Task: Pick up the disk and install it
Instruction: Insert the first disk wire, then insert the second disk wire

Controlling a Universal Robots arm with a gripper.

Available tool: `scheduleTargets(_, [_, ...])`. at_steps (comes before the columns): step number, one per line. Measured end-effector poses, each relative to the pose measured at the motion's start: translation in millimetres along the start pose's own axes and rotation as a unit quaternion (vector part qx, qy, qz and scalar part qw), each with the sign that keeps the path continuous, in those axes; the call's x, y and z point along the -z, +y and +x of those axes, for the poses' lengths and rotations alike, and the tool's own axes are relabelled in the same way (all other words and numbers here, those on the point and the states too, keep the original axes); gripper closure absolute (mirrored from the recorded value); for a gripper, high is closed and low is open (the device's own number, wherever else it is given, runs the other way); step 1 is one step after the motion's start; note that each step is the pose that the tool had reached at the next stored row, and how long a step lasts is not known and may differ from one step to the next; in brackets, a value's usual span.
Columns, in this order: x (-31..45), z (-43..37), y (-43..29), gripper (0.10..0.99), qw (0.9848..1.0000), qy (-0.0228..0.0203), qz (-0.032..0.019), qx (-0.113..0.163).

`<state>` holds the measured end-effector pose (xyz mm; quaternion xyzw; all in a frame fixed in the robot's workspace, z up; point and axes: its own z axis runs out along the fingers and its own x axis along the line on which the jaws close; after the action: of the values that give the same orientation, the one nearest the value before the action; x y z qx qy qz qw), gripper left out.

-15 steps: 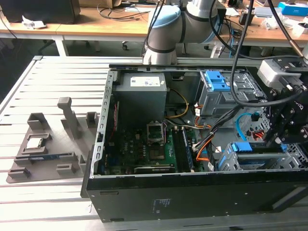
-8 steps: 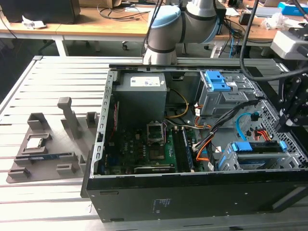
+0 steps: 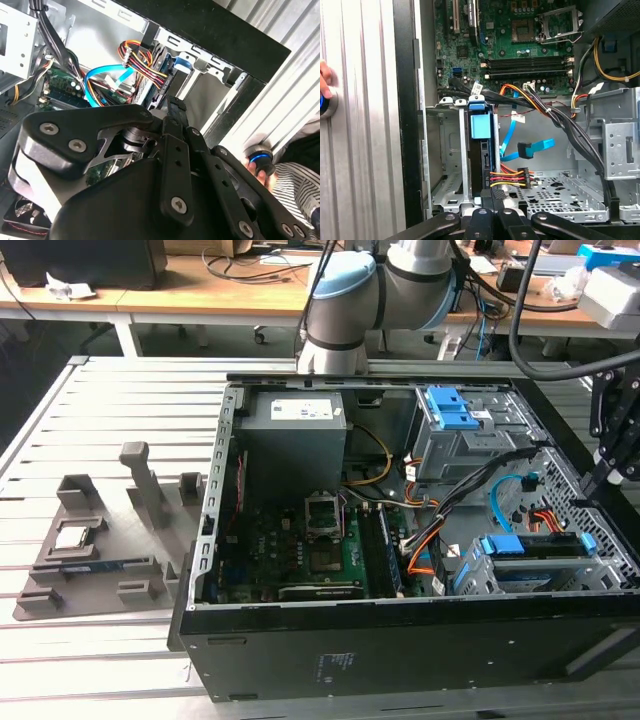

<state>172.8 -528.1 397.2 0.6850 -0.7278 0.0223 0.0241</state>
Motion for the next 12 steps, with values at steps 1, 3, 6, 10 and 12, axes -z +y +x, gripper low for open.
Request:
scheduleTargets(1, [0.0,0.0,0.0,0.98,1.0,0.0,0.0,0.0])
scheduleTargets(3, [0.1,0.0,0.0,0.98,1.0,0.0001,0.0,0.0])
scheduleTargets(6, [0.1,0.0,0.0,0.98,1.0,0.0,0.0,0.0])
scheduleTargets(10, [0.1,0.0,0.0,0.851,1.0,0.0,0.0,0.0])
scheduleTargets(12, [0.1,0.0,0.0,0.792,1.0,0.0,0.0,0.0])
